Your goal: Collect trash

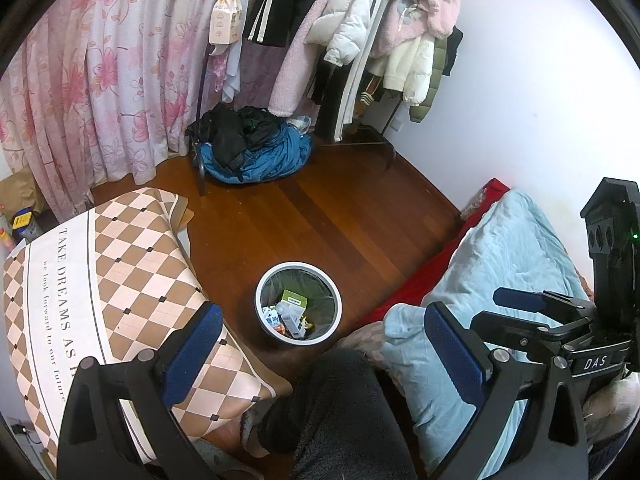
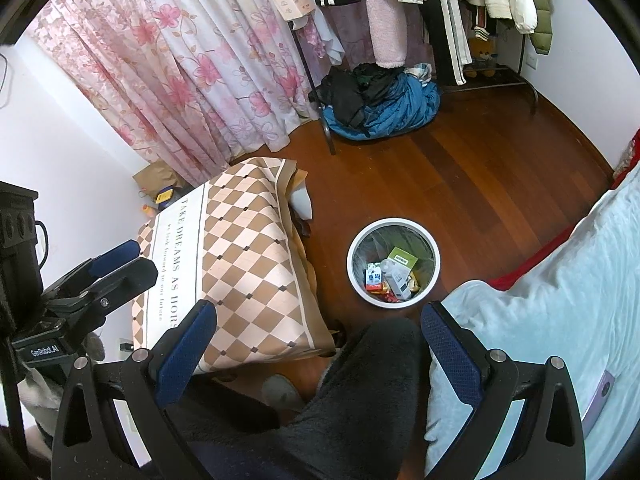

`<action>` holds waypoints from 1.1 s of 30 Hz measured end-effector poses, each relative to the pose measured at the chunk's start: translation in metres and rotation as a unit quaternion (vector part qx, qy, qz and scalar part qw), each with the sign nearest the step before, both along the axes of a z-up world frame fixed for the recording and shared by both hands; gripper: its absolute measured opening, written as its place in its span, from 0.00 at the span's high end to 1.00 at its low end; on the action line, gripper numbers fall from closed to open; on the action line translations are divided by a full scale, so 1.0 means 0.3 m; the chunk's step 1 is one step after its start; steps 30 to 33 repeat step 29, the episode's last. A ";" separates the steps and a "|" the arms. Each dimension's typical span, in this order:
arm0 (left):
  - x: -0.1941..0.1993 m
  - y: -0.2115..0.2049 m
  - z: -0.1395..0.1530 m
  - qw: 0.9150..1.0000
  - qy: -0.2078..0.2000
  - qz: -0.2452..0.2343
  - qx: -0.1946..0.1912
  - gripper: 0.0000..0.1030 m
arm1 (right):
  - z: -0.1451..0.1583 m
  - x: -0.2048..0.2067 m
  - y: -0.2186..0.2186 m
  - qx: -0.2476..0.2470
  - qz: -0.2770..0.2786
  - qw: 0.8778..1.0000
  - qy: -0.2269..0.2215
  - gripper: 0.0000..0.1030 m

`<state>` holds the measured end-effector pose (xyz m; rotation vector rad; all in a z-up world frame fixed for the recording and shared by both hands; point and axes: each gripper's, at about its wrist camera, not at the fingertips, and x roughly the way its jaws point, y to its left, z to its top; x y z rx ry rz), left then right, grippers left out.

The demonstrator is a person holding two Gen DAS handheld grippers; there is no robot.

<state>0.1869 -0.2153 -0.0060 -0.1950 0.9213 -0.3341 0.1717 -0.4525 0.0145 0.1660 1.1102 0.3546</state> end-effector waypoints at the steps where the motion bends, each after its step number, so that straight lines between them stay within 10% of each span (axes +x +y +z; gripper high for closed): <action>1: -0.001 0.002 -0.001 1.000 -0.001 -0.001 -0.001 0.00 | 0.000 -0.001 0.001 0.000 0.000 1.000 0.000 0.00; 33: 0.002 0.020 0.013 1.000 -0.001 0.007 -0.005 0.00 | 0.009 -0.014 0.021 0.000 -0.001 1.000 -0.001 0.00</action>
